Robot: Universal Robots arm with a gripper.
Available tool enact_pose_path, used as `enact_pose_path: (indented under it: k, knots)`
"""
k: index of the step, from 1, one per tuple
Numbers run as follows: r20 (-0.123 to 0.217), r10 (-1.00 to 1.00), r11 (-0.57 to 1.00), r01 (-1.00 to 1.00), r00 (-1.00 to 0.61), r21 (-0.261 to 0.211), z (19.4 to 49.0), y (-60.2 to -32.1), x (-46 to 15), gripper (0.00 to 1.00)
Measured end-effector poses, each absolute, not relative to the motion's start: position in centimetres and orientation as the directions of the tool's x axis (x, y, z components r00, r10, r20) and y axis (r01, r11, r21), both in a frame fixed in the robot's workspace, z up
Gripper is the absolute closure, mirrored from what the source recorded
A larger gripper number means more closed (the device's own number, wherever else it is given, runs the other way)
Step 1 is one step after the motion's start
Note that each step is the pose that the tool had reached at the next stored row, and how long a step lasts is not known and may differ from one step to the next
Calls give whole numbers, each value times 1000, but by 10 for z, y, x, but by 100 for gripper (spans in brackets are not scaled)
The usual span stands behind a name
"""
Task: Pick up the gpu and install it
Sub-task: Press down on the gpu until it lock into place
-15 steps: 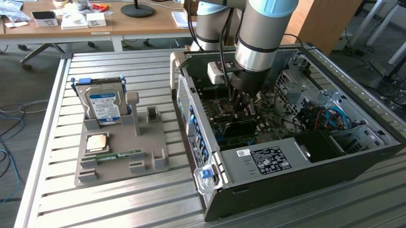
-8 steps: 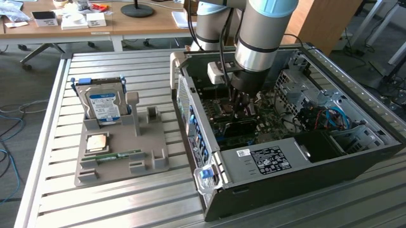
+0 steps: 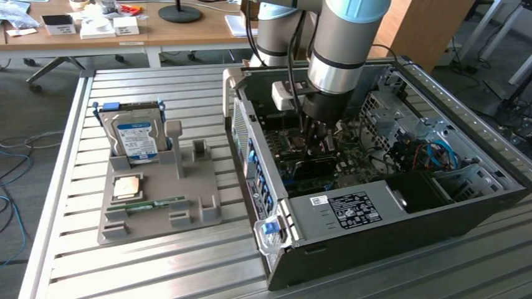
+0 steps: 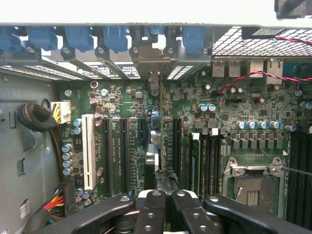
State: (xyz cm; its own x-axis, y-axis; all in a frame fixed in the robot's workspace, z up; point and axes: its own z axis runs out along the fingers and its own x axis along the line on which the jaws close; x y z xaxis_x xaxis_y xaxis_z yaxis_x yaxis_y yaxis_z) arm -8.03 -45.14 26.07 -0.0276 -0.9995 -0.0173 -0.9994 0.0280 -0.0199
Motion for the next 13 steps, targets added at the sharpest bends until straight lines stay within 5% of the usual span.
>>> enact_pose_path:
  k: [13]
  knots:
    - [-18,-999,28,-999,-28,-20,260,-451,-80,89]
